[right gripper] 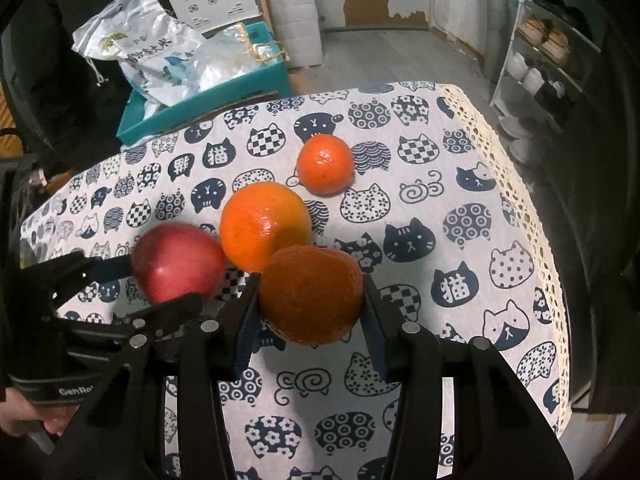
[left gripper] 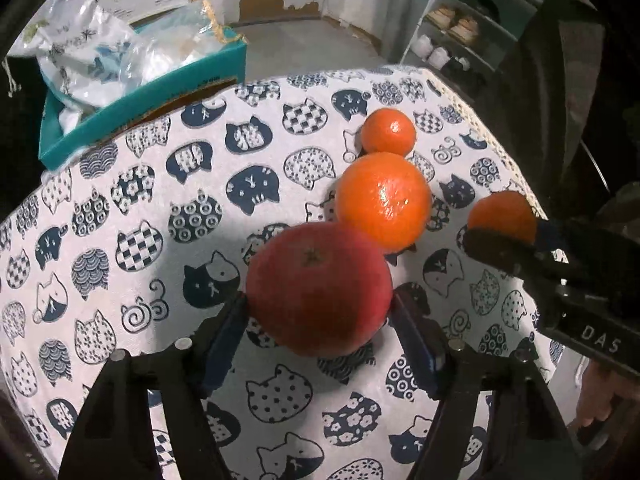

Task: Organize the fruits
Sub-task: 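Lift the red apple with the left tool while the right tool lifts the tangerine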

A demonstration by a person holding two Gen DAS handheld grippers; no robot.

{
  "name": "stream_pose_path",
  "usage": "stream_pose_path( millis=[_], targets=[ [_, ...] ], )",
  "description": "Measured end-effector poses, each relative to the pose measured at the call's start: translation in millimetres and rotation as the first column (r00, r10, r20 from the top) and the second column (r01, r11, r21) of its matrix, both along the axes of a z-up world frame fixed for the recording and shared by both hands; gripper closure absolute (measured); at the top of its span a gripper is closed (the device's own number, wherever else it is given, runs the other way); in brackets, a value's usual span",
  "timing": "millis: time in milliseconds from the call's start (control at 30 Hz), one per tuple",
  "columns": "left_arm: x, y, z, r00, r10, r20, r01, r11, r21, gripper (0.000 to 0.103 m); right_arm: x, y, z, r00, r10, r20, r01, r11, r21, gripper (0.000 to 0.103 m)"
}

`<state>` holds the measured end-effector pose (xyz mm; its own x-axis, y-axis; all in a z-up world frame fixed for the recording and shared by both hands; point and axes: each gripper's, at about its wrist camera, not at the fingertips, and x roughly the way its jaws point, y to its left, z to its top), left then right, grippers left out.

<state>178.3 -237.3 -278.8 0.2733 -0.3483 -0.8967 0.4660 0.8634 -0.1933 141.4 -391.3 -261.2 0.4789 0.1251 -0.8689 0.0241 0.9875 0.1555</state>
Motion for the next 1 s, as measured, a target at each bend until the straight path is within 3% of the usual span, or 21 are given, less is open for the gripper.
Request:
stream_pose_path(
  millis=[267, 533, 1000],
  targets=[
    [12, -5, -6, 0.999, 0.023, -0.039, -0.024, 0.999, -0.027, 0.026, -4, -1, -6, 1.000, -0.003, -0.019, 0.003, 1.000, 0.011, 0.057],
    [14, -23, -28, 0.995, -0.016, -0.099, 0.013, 0.999, -0.032, 0.027, -3, -8, -9, 1.000, -0.018, -0.022, 0.019, 1.000, 0.019, 0.057],
    [-2, -21, -20, 0.998, -0.052, -0.027, 0.053, 0.999, 0.010, 0.028, -2, -9, -6, 1.000, -0.013, -0.010, 0.014, 1.000, 0.018, 0.057]
  ],
)
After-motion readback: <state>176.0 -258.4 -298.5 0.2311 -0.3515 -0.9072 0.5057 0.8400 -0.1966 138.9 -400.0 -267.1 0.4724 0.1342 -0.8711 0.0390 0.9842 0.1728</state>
